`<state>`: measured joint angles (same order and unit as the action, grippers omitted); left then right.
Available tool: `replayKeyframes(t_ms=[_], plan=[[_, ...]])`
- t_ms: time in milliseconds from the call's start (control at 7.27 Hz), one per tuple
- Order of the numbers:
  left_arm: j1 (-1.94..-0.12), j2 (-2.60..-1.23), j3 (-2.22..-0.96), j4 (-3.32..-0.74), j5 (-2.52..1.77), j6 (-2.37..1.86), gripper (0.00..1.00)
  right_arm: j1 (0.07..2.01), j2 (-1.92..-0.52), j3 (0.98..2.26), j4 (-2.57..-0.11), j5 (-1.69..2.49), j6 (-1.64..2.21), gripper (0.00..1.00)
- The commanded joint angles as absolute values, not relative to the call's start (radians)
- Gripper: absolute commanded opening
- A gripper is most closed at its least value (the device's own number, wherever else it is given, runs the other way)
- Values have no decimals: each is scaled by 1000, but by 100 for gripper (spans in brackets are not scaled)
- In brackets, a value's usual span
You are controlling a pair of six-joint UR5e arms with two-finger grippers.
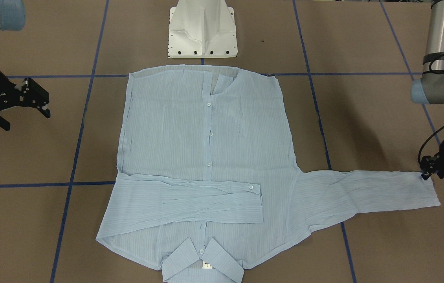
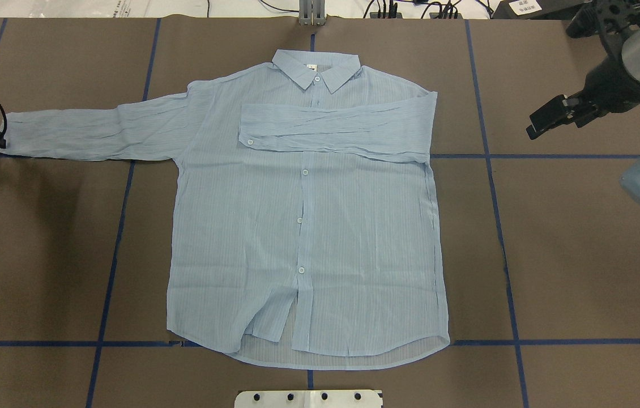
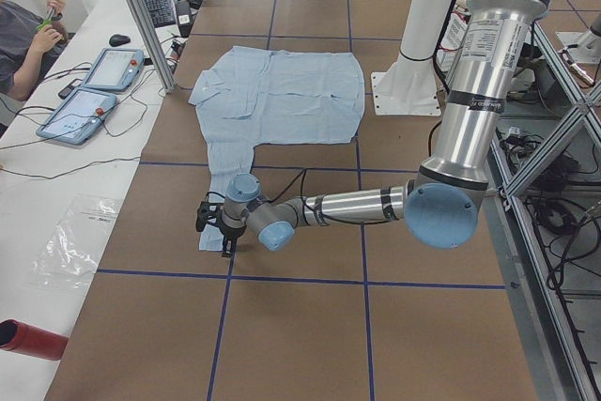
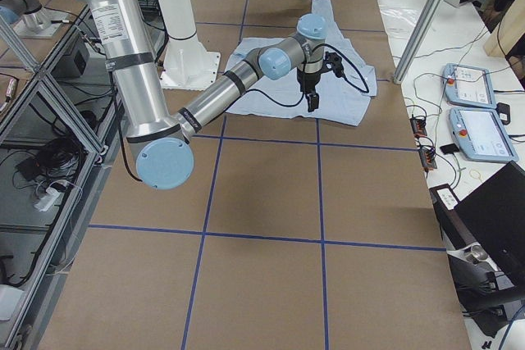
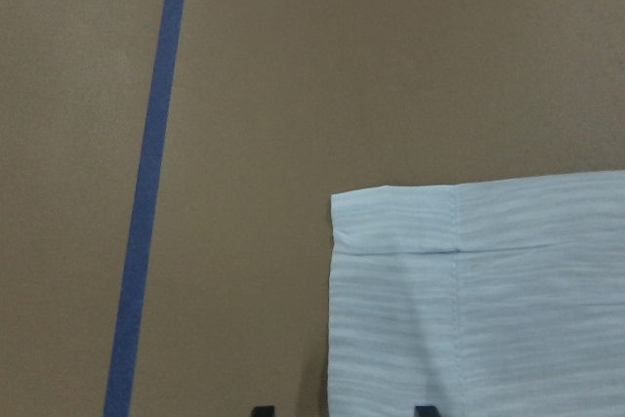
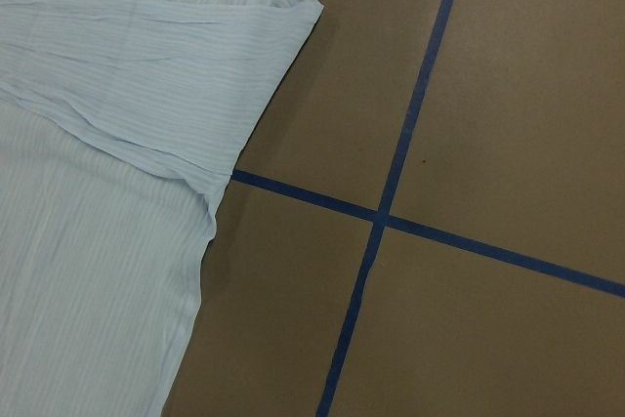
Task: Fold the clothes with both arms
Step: 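Lower the left gripper onto the cuff of the other sleeve and grasp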
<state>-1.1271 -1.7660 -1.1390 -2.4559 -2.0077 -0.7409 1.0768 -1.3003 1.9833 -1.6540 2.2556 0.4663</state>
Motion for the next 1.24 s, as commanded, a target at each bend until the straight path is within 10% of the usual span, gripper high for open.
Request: replayKeyframes(t_ms=[0, 550, 1101], plan=[[-1124, -1766, -1138, -2457, -2006, -742, 57, 1077, -1301, 1983, -1654, 2253, 466, 100], [-1106, -1764, -1135, -2457, -2005, -744, 51, 1078, -1301, 1985, -1654, 2250, 466, 100], [-1108, -1763, -1161, -2451, -2006, -741, 0, 1086, -1301, 1983, -1655, 2255, 466, 100]])
